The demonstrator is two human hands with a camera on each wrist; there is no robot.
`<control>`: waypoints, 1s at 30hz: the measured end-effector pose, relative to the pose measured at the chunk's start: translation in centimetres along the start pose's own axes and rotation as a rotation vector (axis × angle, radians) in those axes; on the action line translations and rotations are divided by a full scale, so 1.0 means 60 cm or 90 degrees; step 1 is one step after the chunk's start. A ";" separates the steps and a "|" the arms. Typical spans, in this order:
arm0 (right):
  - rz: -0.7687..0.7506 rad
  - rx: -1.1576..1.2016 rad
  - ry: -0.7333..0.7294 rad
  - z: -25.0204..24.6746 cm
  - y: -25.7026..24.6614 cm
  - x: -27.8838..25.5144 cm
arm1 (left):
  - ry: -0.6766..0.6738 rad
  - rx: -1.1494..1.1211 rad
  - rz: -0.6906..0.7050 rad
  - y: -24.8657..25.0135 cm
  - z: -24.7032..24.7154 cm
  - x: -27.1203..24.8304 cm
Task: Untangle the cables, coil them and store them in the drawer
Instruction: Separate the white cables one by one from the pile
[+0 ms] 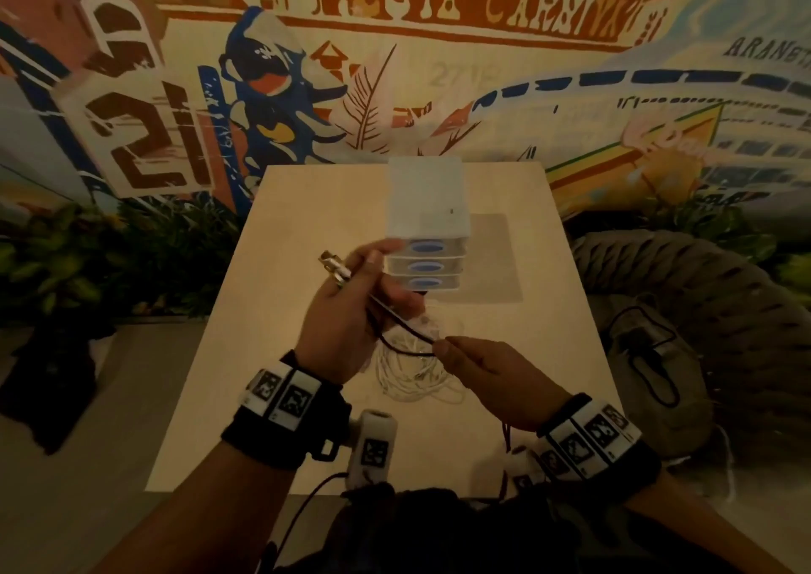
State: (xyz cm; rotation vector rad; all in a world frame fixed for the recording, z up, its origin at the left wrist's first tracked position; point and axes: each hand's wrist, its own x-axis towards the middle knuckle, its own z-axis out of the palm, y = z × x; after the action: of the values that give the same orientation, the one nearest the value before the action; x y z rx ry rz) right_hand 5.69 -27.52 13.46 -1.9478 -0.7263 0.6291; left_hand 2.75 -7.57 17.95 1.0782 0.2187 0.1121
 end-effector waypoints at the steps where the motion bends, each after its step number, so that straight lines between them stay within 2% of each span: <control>1: 0.031 0.014 -0.019 0.008 0.007 -0.001 | 0.004 -0.030 0.002 0.009 -0.011 0.005; 4: 0.089 0.023 -0.041 0.043 0.043 -0.010 | 0.002 -0.087 -0.014 0.027 -0.045 0.017; 8: 0.182 -0.027 -0.053 0.078 0.120 -0.043 | 0.026 -0.082 -0.036 0.040 -0.089 0.029; 14: 0.353 -0.102 0.015 0.102 0.233 -0.125 | 0.023 0.011 -0.073 0.034 -0.125 0.033; 16: 0.388 -0.098 0.026 0.106 0.259 -0.150 | -0.009 0.027 -0.098 0.027 -0.126 0.031; 19: 0.409 -0.114 0.038 0.114 0.293 -0.177 | -0.039 0.049 -0.127 0.015 -0.129 0.033; 23: 0.415 -0.147 -0.026 0.113 0.293 -0.180 | -0.037 0.065 -0.166 -0.008 -0.133 0.036; 30: 0.392 -0.074 -0.108 0.065 0.286 -0.140 | 0.026 0.065 -0.194 -0.025 -0.120 0.040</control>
State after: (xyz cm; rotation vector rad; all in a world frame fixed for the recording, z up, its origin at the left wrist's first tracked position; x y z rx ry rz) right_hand 1.16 -37.89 -2.44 -2.2540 -0.2494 1.1531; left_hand 3.41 -1.63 13.04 1.1327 0.4270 -0.1527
